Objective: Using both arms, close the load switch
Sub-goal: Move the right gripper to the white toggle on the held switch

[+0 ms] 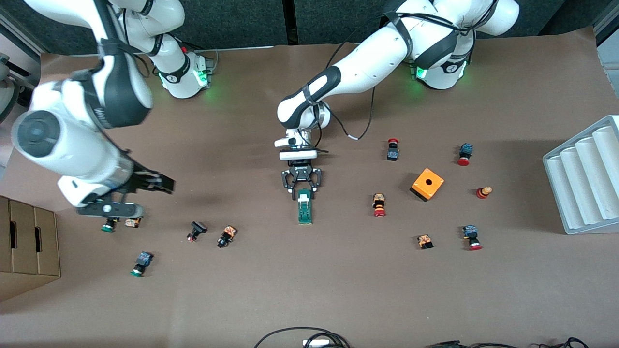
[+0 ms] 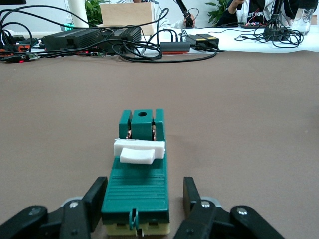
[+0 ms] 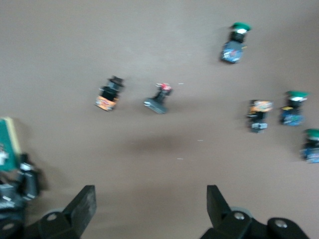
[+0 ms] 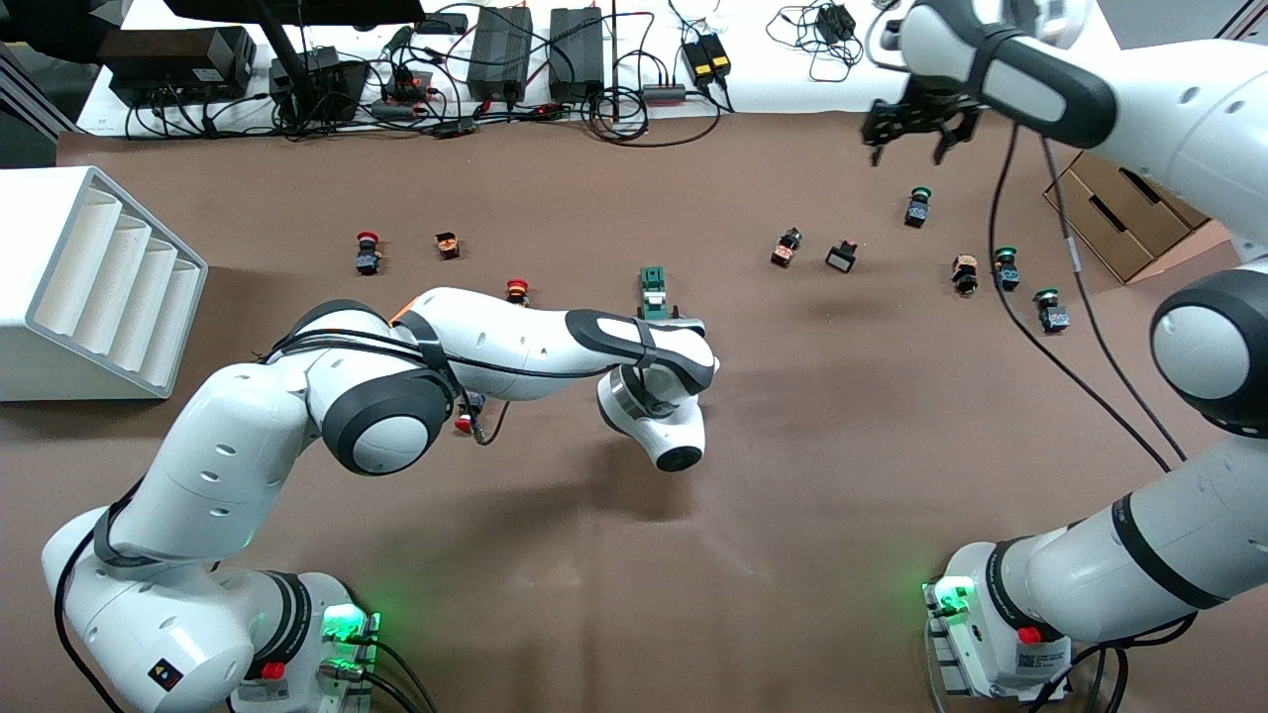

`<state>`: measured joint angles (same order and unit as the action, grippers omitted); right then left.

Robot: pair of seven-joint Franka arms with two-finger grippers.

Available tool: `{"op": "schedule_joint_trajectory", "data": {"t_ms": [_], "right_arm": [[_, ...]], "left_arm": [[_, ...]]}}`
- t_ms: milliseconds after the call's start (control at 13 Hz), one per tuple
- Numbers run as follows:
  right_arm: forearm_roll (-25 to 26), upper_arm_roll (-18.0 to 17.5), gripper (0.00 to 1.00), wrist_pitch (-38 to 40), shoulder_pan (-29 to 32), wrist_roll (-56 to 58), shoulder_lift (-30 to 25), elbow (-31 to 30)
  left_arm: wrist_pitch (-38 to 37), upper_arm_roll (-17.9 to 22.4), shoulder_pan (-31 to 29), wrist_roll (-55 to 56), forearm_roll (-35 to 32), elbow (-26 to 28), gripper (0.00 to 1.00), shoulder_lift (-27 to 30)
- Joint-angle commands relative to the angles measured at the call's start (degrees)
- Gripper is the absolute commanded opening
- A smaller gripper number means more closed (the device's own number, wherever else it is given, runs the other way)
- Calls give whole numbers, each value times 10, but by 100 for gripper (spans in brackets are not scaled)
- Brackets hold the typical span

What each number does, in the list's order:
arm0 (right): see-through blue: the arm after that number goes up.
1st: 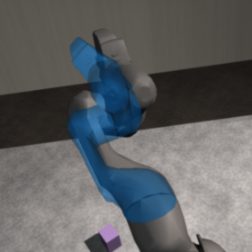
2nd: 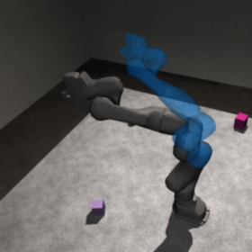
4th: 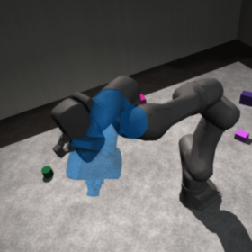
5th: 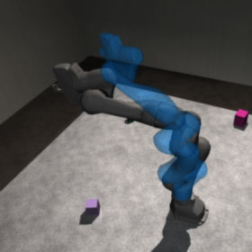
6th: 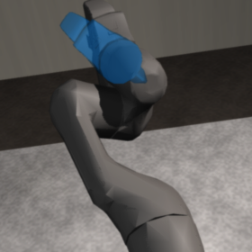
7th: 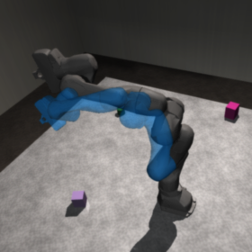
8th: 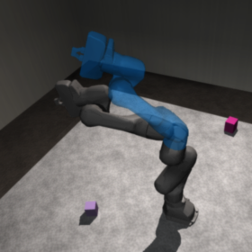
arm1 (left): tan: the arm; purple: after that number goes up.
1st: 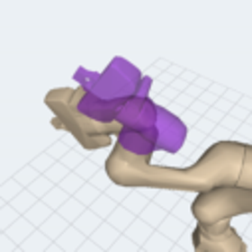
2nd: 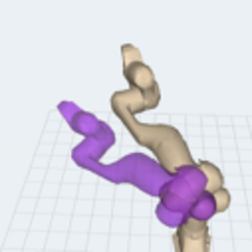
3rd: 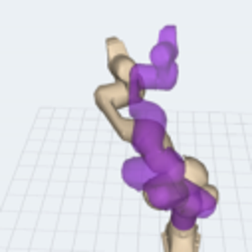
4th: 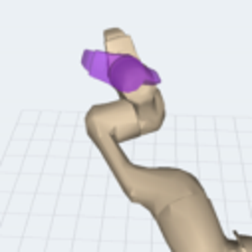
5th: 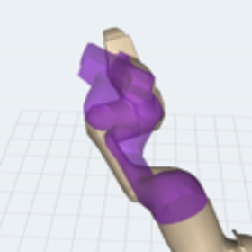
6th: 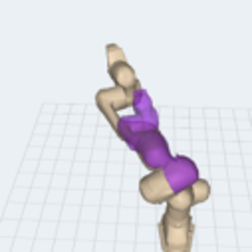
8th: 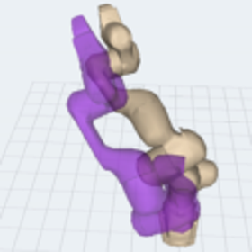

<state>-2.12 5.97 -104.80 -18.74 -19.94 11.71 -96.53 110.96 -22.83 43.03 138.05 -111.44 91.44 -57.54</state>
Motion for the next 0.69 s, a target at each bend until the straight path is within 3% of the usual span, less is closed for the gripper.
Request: {"op": "schedule_joint_trajectory", "data": {"t_ms": [0, 230, 613], "right_arm": [[-28, 5, 100, -1, -37, -96, 68, 75], [-81, 5, 100, -28, -72, -222, 124, 120], [-168, 6, 100, -153, -112, -407, 168, 120]], "left_arm": [[-8, 6, 10, 12, -11, -10, 66, -8], [-8, 13, 11, 12, -11, -10, 66, -8], [-8, 17, 15, 12, -11, -10, 66, -8]]}}
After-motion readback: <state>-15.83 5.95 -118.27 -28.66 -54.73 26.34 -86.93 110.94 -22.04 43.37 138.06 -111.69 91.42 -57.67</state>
